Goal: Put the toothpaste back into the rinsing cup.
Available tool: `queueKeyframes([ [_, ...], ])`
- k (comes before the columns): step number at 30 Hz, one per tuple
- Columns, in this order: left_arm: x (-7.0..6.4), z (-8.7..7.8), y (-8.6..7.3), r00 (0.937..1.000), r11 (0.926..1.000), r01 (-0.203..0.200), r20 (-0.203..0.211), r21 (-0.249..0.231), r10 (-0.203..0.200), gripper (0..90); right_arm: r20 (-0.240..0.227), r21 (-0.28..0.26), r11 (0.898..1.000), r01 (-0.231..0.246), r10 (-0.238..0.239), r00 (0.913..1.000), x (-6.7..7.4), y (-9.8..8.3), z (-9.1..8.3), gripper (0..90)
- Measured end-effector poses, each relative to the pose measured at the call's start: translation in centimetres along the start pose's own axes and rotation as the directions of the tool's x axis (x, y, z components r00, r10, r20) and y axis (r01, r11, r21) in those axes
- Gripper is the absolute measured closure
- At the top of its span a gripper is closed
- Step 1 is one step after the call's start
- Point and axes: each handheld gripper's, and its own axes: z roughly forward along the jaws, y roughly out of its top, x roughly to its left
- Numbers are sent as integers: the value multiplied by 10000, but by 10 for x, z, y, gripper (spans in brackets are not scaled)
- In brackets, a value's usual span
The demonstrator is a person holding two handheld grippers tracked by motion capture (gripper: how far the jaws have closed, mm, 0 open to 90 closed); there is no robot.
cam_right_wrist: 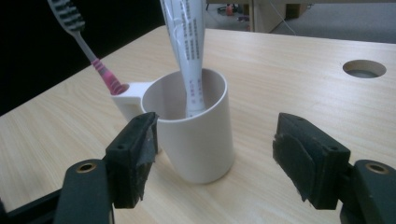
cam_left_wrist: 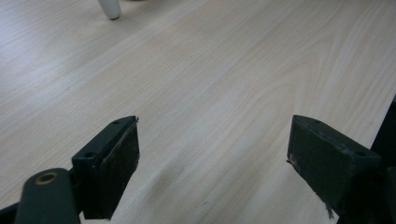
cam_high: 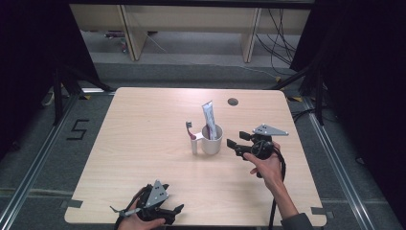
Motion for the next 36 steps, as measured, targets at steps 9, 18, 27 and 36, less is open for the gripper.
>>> queueKeyframes([
  [9, -1, 0, 0, 10000, 10000, 20, 14, 27, -20, 164, 52, 172, 9998, -84, 84, 10000, 1, -7, -5, 294],
  [18, 0, 0, 1, 10000, 9999, 34, -6, 118, -34, 164, -69, 436, 9986, -285, 289, 9996, 2, -17, -13, 265],
  [27, 1, 0, 1, 9998, 9998, 179, -57, -3, -179, 164, -137, 610, 9975, -368, 377, 9992, 5, -22, -18, 233],
  [36, 2, 0, 1, 9999, 9998, 14, -131, 177, -12, 164, -69, 536, 9966, -621, 625, 9980, 7, -25, -29, 226],
])
